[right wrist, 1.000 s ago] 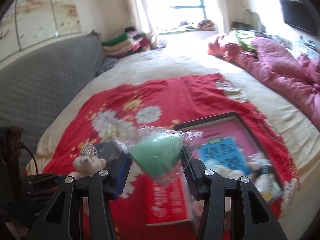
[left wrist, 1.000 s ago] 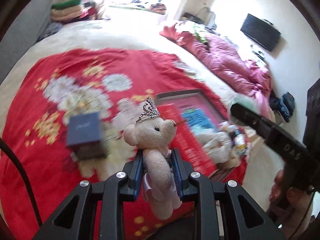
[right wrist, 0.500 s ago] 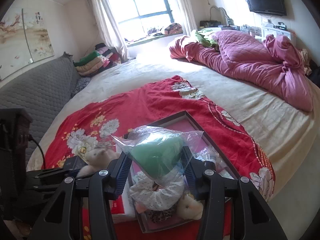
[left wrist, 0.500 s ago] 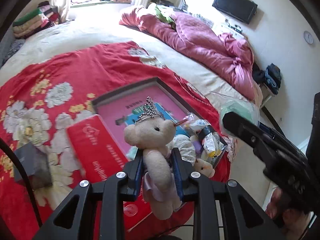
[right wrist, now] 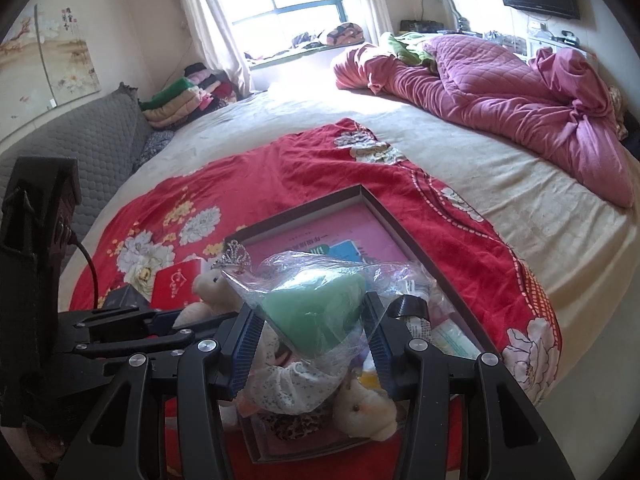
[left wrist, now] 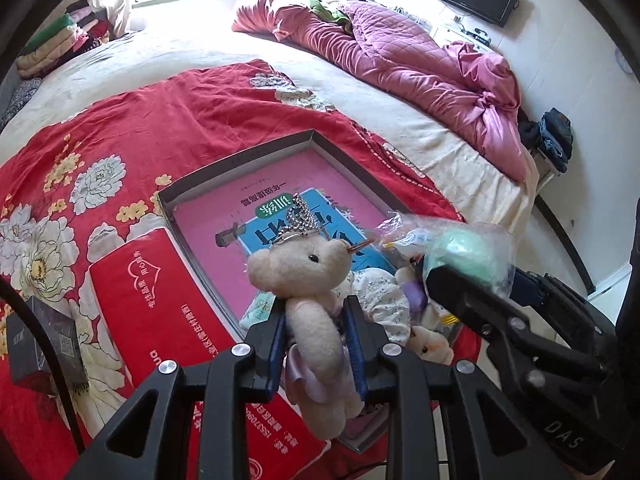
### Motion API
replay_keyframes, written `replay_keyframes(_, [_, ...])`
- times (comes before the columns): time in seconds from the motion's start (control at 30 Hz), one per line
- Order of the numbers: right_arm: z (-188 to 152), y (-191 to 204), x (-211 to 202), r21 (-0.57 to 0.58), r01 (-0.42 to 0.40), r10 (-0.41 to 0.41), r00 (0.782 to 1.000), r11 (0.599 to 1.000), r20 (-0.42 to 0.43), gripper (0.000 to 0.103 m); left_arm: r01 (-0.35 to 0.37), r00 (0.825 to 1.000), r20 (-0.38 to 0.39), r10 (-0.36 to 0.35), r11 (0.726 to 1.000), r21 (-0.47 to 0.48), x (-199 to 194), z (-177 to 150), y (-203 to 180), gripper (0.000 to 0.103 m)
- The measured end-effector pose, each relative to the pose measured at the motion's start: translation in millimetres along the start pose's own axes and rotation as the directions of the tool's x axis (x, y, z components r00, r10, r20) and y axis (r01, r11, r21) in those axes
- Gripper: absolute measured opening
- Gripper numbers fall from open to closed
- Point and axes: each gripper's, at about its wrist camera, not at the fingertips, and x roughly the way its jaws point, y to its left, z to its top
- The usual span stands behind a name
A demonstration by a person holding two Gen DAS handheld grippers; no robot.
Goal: Organize soft objects
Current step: 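Carry the bear and bagged sponge with both grippers over the pink tray, then lower the bear with the left gripper while the right lowers the sponge, opening both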
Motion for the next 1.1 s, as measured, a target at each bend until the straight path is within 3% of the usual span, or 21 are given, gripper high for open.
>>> replay_keyframes(0.4, [-23, -8, 44, -0.051, 0.057, -0.063, 0.989, 0.997, -0.133, 0.053, -0.021, 0.998, -0.057, 0.021, 1.0, -0.01, 28, -1, 12, 0.03])
replay_keyframes(0.9, [-26, -6, 53, -0.083, 0.087, -0.097, 0.986, 0.993, -0.138, 0.058, 0.009, 0.998, -0.068, -0.012, 0.999, -0.043, 34, 1, 19, 0.031])
replay_keyframes(1.1, [-21, -4, 43, -0.114, 0.112, -0.126, 0.985, 0.987, -0.117, 0.069, 0.008, 0.997, -0.075, -0.011, 0.999, -0.042, 35, 2, 18, 0.036])
